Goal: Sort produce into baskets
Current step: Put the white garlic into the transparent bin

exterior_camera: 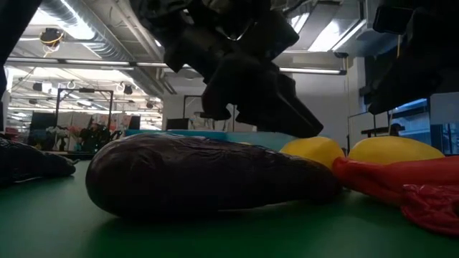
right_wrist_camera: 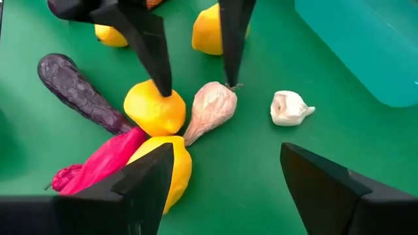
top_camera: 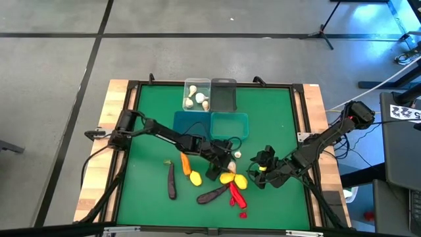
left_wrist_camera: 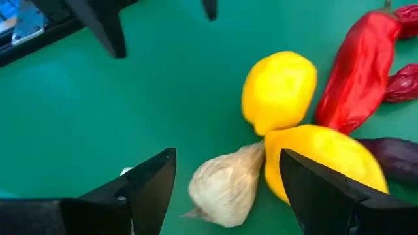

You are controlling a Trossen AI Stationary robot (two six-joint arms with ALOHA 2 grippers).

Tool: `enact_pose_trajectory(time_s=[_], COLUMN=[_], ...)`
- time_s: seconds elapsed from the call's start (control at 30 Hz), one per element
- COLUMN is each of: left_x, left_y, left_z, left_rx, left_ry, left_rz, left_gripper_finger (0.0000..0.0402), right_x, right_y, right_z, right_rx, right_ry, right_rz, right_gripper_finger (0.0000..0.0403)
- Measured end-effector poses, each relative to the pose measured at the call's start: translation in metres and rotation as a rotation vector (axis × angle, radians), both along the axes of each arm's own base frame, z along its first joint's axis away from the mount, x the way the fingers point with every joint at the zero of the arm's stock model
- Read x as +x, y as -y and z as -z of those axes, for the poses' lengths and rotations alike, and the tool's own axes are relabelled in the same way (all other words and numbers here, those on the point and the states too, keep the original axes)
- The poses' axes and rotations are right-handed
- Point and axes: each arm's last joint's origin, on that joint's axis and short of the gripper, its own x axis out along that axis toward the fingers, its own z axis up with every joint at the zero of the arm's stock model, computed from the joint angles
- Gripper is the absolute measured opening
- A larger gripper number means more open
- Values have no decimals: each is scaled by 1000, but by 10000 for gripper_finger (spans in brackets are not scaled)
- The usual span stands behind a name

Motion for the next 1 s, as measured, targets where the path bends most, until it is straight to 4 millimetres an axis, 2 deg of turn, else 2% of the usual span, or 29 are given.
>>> enact_pose_trajectory(time_s=[0.47,0.67,0.83,1.0], left_x=[3,3,3,4], left_y=[-3,3,0,-5], left_z=[24,22,22,22], left_rx=[-12,0,-11,-26], left_ry=[-56,-35,-35,-29], left_rz=[-50,0,11,21], left_gripper_finger=[269,269,268,242], right_x=[0,0,0,0], right_y=[0,0,0,0], right_z=[0,0,0,0], right_rx=[-2,-6,-6,-7], right_ry=[-1,-6,-5,-4], right_rz=[-2,-1,-1,0], right_gripper_finger=[280,280,280,280])
